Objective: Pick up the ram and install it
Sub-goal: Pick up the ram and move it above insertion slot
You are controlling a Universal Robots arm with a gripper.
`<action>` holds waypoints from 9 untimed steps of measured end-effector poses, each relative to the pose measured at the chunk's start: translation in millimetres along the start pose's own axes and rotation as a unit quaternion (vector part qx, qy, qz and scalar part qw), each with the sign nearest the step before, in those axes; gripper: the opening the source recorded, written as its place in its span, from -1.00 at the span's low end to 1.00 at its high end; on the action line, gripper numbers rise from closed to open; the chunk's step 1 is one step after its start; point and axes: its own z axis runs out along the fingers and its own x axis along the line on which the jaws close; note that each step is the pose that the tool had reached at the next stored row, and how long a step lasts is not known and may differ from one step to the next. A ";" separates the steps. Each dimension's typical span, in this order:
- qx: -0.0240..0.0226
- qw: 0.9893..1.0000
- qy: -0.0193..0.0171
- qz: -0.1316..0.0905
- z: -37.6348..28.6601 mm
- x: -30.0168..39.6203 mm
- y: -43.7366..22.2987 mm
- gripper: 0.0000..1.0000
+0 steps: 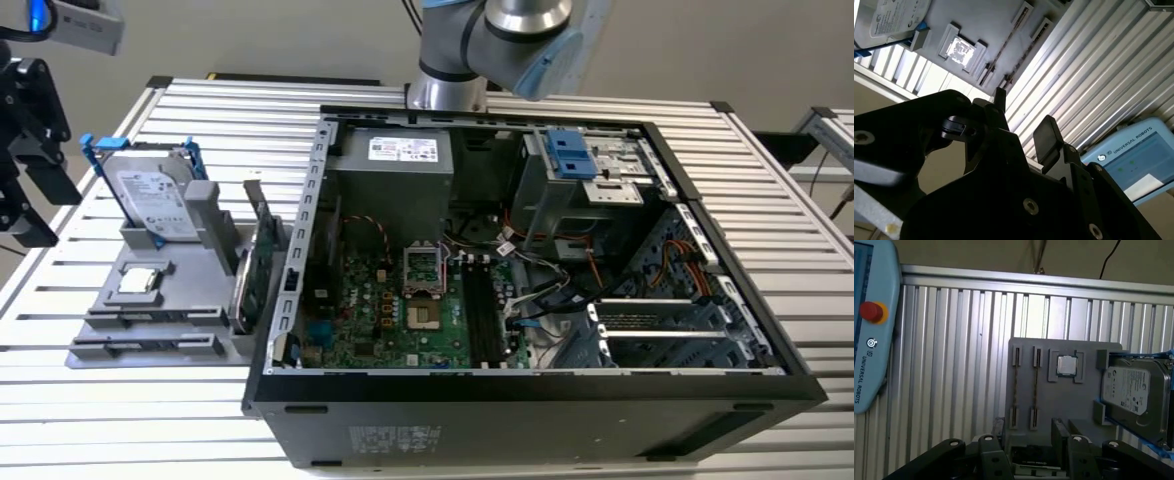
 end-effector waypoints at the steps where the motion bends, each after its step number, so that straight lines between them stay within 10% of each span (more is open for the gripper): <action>1: 0.000 1.000 0.000 0.000 0.0 0.0 0.0 1.00; 9: 0.000 1.000 0.000 0.000 3.0 -0.1 0.0 1.00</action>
